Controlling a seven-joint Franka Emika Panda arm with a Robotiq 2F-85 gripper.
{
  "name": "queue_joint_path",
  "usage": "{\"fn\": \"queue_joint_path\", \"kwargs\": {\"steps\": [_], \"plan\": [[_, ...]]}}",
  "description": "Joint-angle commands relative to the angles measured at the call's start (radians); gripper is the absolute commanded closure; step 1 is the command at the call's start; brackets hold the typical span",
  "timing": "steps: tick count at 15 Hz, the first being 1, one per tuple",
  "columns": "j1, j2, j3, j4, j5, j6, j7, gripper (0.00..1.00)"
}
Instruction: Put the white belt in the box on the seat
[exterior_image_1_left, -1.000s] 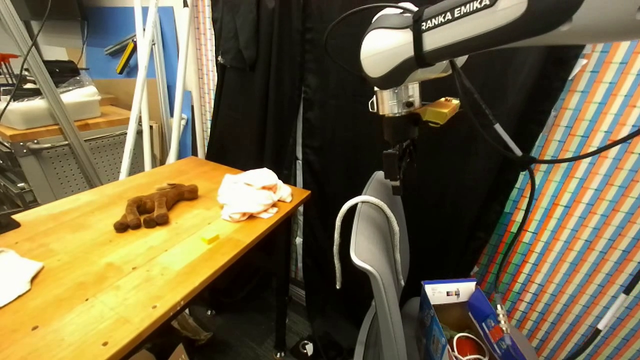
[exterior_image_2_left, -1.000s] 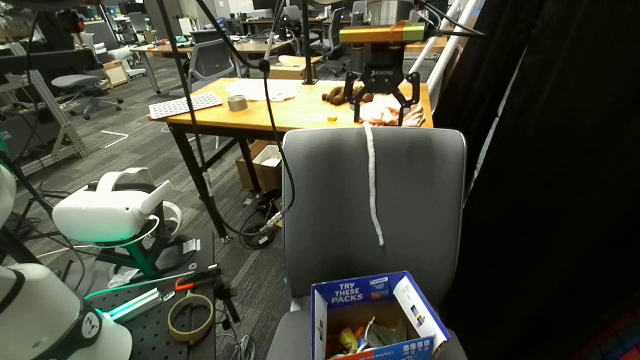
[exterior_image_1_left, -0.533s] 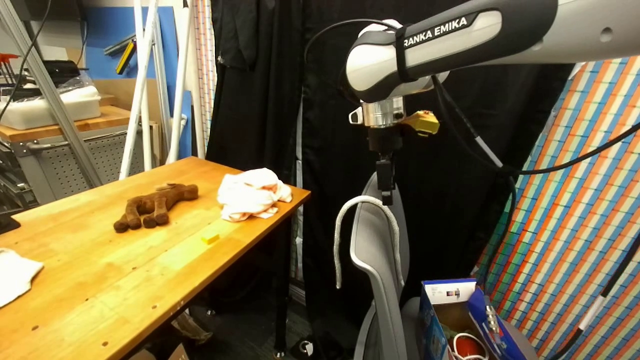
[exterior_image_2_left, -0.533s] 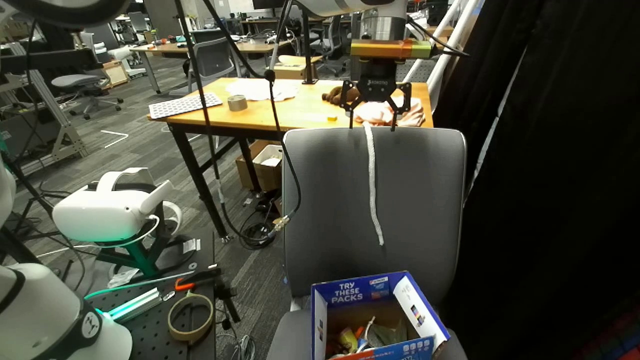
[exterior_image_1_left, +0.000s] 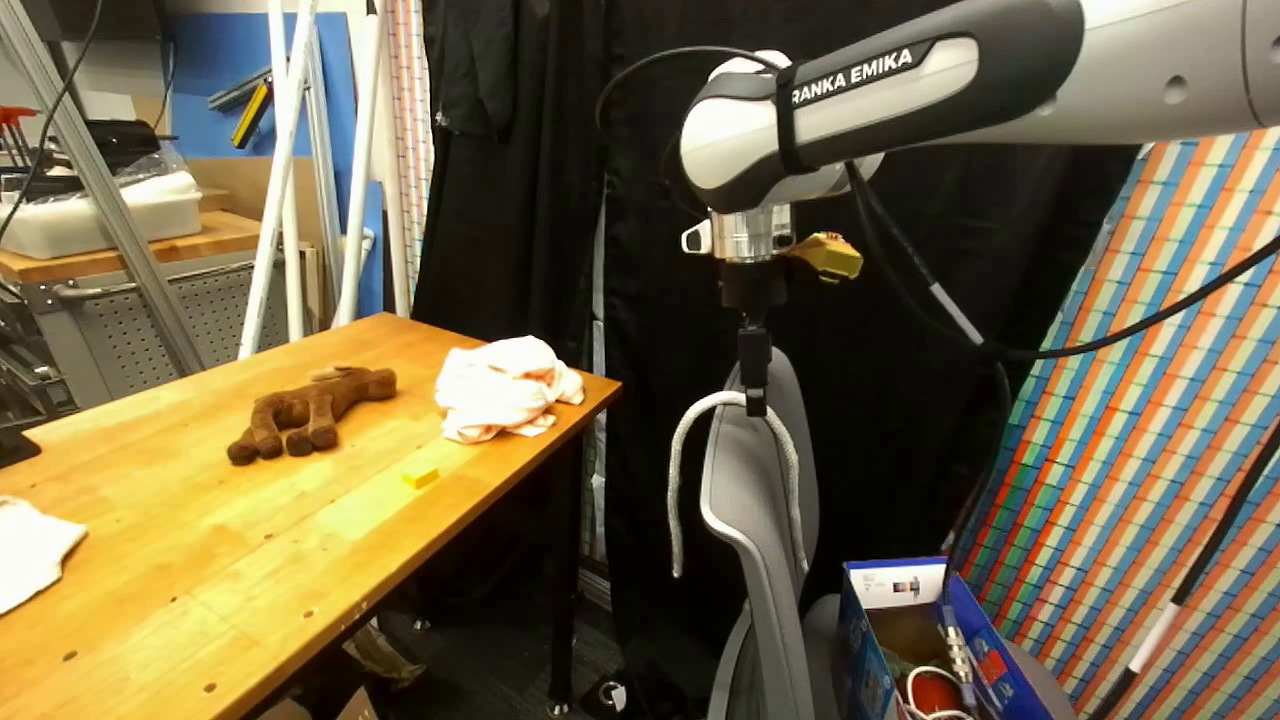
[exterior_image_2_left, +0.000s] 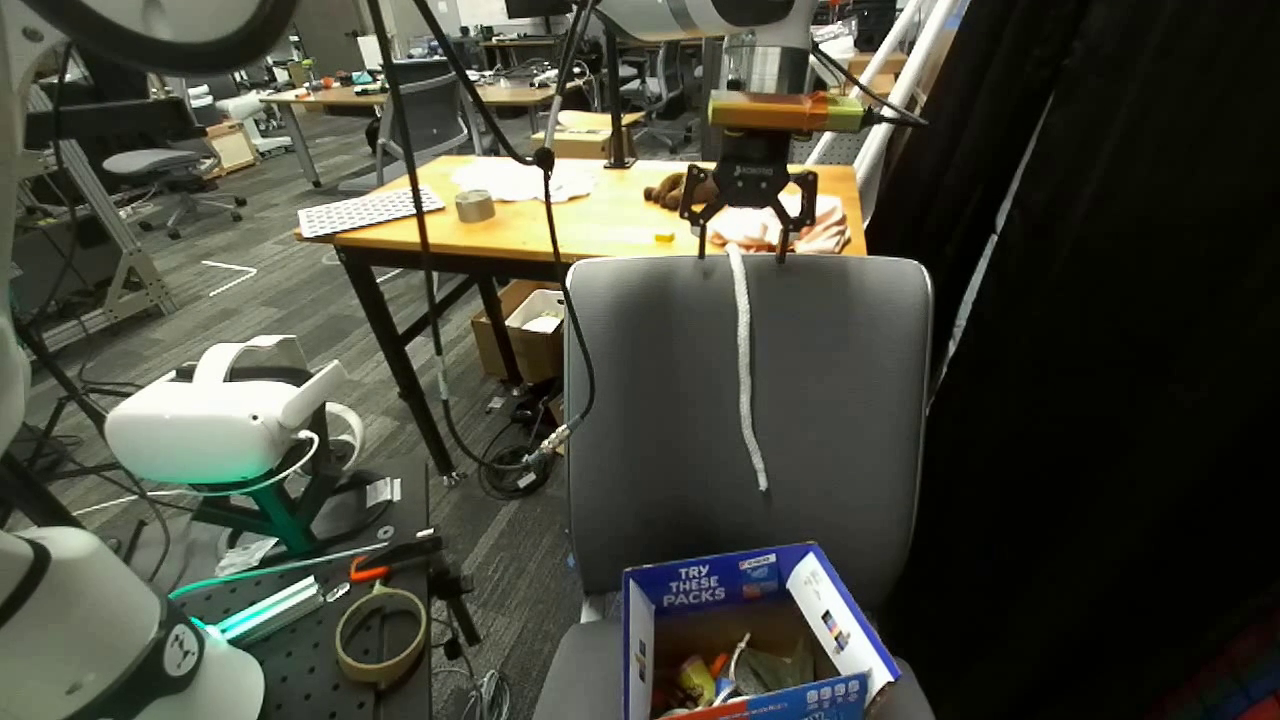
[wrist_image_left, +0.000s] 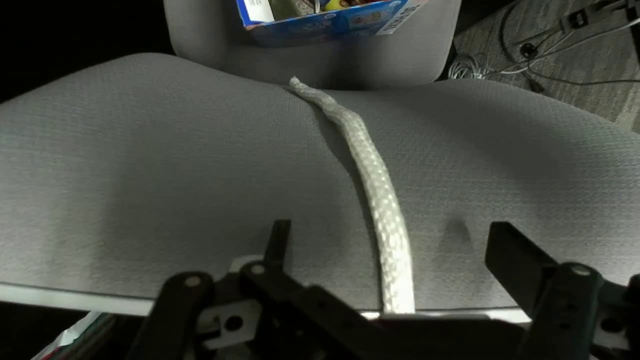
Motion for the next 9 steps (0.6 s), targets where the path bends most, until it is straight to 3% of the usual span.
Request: {"fn": "queue_joint_path", "kwargs": {"steps": [1, 2, 3, 4, 9], "plan": [[0.011, 0.049, -0.018, 0.032, -0.021, 0.057, -0.016, 0.0], [0.012, 0.055, -0.018, 0.039, -0.022, 0.062, -0.017, 0.0], [0.011, 0.057, -0.017, 0.044, -0.017, 0.066, -0.016, 0.25], [0.011, 0.058, -0.015, 0.046, -0.015, 0.061, -0.019, 0.25], [0.011, 0.054, -0.018, 0.057, -0.012, 0.066, -0.013, 0.63]]}}
